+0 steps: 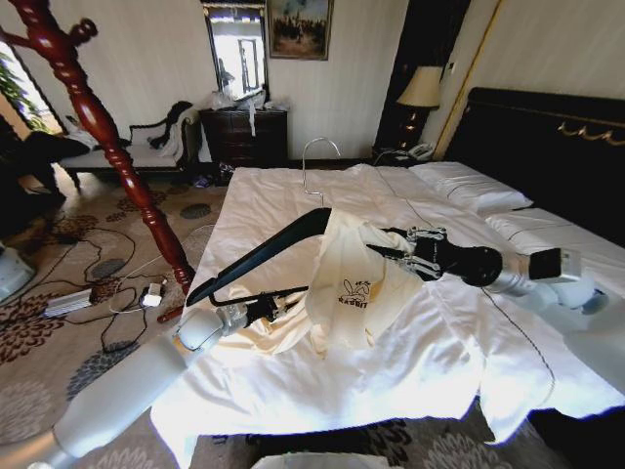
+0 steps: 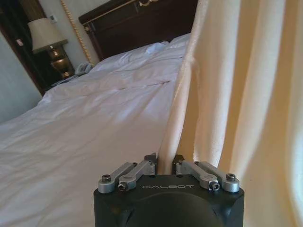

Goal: Pick up the clothes from the bed and hang them on the clothes hanger.

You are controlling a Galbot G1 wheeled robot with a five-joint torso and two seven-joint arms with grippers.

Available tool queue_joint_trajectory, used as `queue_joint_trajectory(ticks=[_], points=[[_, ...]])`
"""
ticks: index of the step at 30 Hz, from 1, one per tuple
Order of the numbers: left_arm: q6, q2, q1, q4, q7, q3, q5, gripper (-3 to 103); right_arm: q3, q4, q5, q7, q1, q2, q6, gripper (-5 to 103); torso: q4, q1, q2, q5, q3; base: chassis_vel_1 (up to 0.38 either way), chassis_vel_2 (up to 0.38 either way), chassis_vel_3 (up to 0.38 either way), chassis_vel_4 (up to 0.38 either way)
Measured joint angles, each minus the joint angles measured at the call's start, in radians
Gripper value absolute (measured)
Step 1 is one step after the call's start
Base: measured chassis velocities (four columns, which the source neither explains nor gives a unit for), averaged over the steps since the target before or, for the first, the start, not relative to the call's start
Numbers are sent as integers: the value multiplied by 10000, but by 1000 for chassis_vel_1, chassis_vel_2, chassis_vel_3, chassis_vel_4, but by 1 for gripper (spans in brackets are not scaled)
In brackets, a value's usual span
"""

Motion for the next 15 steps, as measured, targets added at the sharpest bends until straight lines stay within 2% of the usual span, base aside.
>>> queue_joint_trajectory(ticks=[1, 4, 10, 14, 15], points=[[0, 0, 0, 0, 0, 0, 0, 17, 0, 0, 0, 0, 0, 0, 0, 23, 0, 0, 0, 0, 0, 0, 0, 0, 0], [35, -169, 37, 149, -322, -235, -449, 3, 1, 0, 42, 14, -21, 67, 24, 23, 0, 0, 0, 0, 0, 0, 0, 0, 0], [188, -262, -124, 113, -809, -485, -1278, 0, -1, 48, 32, 122, 5, 162, 26, 23, -1, 0, 0, -1, 0, 0, 0, 0, 0], [480, -47, -554, -126, -1355, -990, -2776, 0, -34, -11, -544, 643, -117, 404, -5, 23, -1, 0, 0, -1, -1, 0, 0, 0, 0], [480, -47, -554, -126, -1355, -990, -2776, 0, -34, -11, -544, 643, -117, 404, -5, 23, -1, 0, 0, -1, -1, 0, 0, 0, 0]])
